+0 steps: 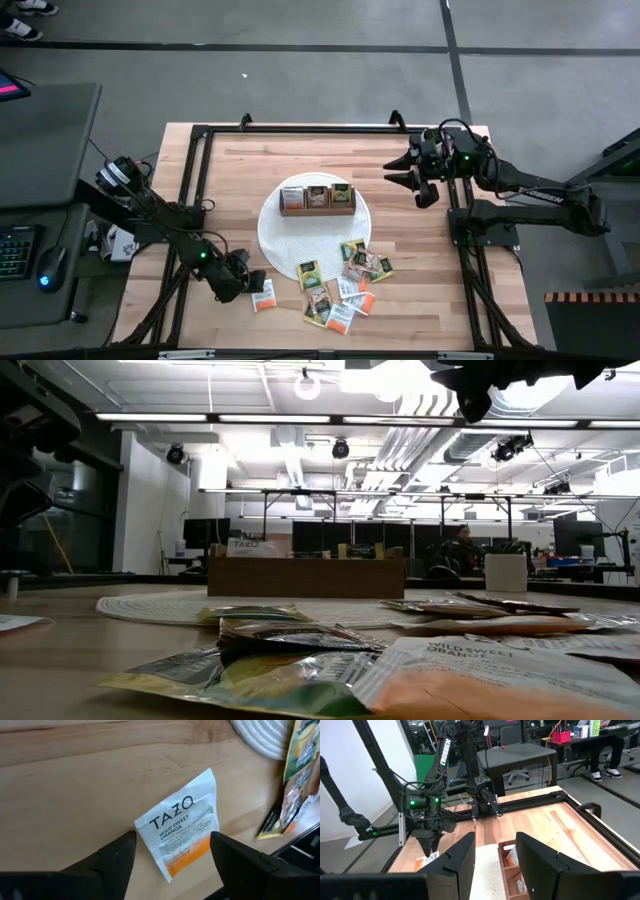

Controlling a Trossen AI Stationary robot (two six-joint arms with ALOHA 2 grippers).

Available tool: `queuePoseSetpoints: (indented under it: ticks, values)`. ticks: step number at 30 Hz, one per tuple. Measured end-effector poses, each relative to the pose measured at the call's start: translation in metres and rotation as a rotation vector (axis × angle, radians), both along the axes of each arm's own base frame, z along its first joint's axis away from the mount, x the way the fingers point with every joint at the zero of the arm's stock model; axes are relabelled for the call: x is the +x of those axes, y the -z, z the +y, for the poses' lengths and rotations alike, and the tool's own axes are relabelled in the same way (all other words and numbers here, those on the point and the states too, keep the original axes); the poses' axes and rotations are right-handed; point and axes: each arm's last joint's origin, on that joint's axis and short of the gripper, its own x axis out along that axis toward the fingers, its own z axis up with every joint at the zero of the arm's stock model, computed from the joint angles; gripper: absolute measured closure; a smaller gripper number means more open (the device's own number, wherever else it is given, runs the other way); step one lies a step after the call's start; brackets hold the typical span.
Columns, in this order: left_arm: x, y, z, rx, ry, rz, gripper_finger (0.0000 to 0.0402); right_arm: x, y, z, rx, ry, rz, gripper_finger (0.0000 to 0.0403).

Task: Pick & Place Tea
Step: Put the orange tea bag into the left section of the wooden organizer

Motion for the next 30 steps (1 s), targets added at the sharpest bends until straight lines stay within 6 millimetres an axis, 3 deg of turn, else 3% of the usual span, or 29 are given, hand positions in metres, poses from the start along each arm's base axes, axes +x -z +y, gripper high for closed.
queuePoseSetpoints:
  ticks: [18, 30]
  values:
    - [0.006, 0.011, 0.0, 0.098, -0.082, -0.069, 0.0204, 0.001, 0.0, 0.004, 0.005, -0.013, -0.001, 0.0265]
    - [0.005, 0.013, 0.003, 0.16, -0.102, -0.093, 0.0323, 0.001, 0.0, 0.004, 0.006, -0.013, -0.001, 0.0265]
